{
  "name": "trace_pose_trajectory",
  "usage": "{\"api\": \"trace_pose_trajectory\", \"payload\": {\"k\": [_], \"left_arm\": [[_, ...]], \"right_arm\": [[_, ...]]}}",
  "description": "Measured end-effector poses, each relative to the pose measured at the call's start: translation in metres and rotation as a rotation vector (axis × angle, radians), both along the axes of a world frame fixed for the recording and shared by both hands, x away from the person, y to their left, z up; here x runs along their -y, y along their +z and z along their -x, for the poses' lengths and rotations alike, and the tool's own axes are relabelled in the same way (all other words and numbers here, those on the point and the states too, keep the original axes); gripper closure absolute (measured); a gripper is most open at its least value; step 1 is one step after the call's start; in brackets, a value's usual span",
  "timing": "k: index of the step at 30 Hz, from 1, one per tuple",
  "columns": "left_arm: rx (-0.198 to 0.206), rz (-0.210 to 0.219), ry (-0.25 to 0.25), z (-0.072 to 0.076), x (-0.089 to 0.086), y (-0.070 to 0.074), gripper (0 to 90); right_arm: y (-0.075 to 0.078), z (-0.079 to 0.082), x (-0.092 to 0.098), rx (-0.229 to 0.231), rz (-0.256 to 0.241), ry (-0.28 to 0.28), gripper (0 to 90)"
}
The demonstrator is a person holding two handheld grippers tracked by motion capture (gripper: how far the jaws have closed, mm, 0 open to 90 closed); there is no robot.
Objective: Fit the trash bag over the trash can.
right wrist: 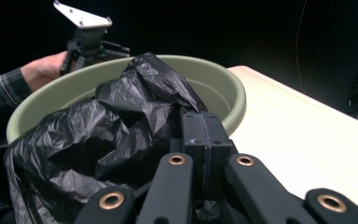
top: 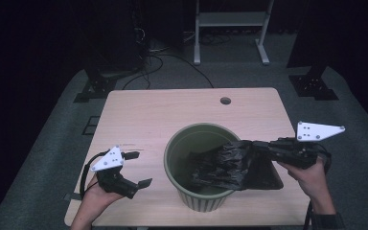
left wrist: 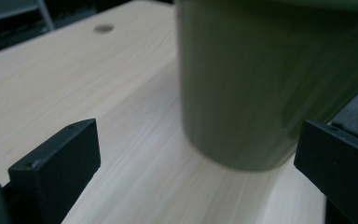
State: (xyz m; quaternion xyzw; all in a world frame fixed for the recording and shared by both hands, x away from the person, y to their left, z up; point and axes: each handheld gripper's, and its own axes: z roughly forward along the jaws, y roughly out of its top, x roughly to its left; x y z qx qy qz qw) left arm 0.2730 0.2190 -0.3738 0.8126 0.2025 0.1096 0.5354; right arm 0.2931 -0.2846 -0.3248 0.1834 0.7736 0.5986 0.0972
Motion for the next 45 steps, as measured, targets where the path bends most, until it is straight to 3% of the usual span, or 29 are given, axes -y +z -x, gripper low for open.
{"api": "trace_pose_trajectory", "payload": {"k": [6,9,15,22,26,31,37,40,44,45], "left_arm": [[0.034,0.080,-0.112,0.005,0.015,0.028,0.0],[0.063,0.115,-0.141,0.004,0.026,0.042,0.0],[0.091,0.144,-0.203,-0.004,0.049,0.061,3.2],[0.112,0.151,-0.264,-0.013,0.074,0.078,11.7],[0.116,0.124,-0.296,-0.017,0.089,0.085,16.2],[0.095,0.124,-0.343,-0.023,0.104,0.089,23.9],[0.078,0.101,-0.391,-0.029,0.121,0.089,37.0],[0.061,0.085,-0.386,-0.031,0.125,0.087,48.9],[0.044,0.078,-0.392,-0.031,0.125,0.088,77.6],[0.045,0.082,-0.392,-0.030,0.124,0.089,83.8]], "right_arm": [[0.009,-0.001,-0.005,0.014,-0.006,0.004,90.0],[0.013,-0.002,-0.009,0.021,-0.011,0.010,90.0],[0.021,-0.006,-0.025,0.033,0.001,0.022,90.0],[0.027,-0.010,-0.040,0.036,0.000,0.032,90.0],[0.030,-0.012,-0.049,0.044,0.002,0.045,90.0],[0.035,-0.014,-0.060,0.052,0.011,0.061,90.0],[0.040,-0.014,-0.071,0.065,0.010,0.077,90.0],[0.043,-0.014,-0.076,0.069,0.011,0.088,90.0],[0.044,-0.013,-0.079,0.082,0.008,0.091,89.8],[0.045,-0.012,-0.078,0.088,0.006,0.088,84.5]]}}
